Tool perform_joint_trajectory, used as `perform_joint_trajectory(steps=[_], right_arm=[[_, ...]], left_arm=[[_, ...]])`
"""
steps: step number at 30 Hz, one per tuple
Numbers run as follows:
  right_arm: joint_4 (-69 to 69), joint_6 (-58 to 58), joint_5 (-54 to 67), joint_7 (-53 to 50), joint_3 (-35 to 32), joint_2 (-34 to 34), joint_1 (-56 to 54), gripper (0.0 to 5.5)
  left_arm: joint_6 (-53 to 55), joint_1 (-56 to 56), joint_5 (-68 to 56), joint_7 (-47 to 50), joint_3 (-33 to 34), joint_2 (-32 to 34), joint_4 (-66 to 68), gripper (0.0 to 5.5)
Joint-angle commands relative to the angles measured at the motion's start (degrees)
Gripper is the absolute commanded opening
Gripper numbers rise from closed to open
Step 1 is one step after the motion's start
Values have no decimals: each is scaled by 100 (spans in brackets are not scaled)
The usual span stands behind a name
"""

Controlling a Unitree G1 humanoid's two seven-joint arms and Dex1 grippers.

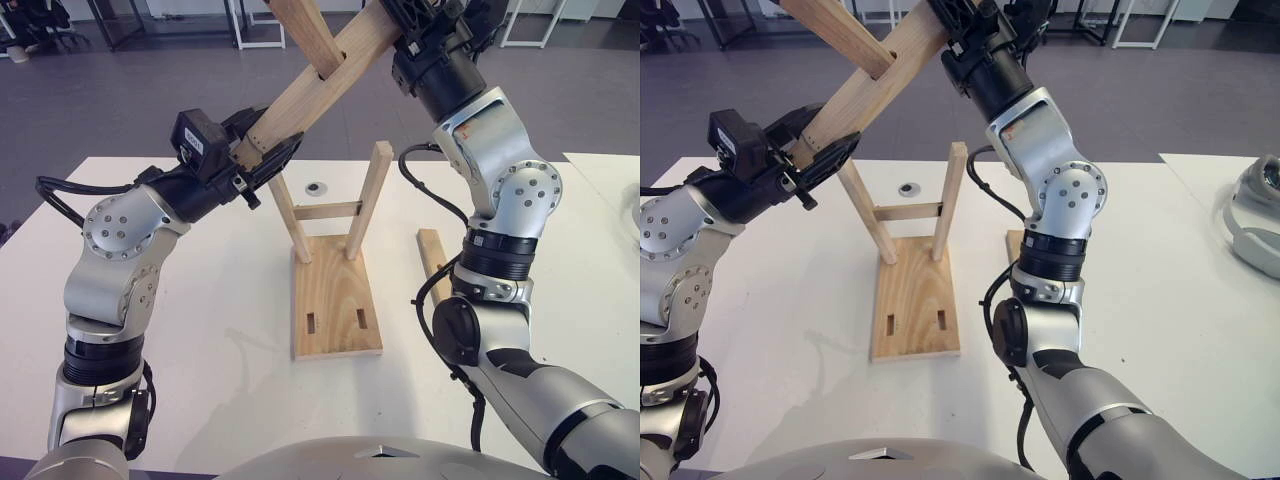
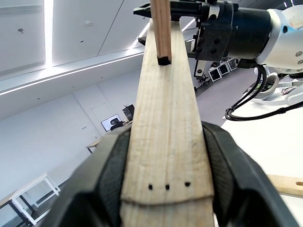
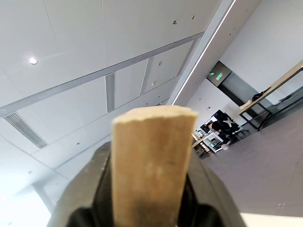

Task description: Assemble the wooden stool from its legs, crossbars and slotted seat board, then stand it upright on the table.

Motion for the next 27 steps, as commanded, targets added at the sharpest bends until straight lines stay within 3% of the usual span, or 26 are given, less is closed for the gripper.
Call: perform_joint_trajectory(steps=[1,4,5,9,12,18,23,27], right_arm=[[-517,311,619,-388,-42,-203,647,107],[-1608,453,633,-611,79,-477,2019,107],[-1972,393,727,-783,76,-460,2490,107],[-3674,79,744,-1412,56,-440,4892,103],[-4162,-184,562,-1597,-126,-618,6087,103],[-3870,-512,40,-1547,-145,-1068,6673,103],[-3685,-630,-390,-1465,170,-1125,6886,103],[-3681,-723,-55,-1421,316,-1147,6978,103]], left_arm=[[-3,214,-91,-203,-92,24,-239,204],[165,676,-212,-432,-243,84,-445,204],[221,856,-225,-495,-278,123,-525,242],[256,2011,55,-214,-477,-17,-881,303],[15,2716,487,137,-382,-176,-588,358],[-321,3071,939,405,-243,-299,-121,450],[-462,3013,1165,557,-303,-449,16,455],[-519,2972,1254,585,-244,-503,110,455]])
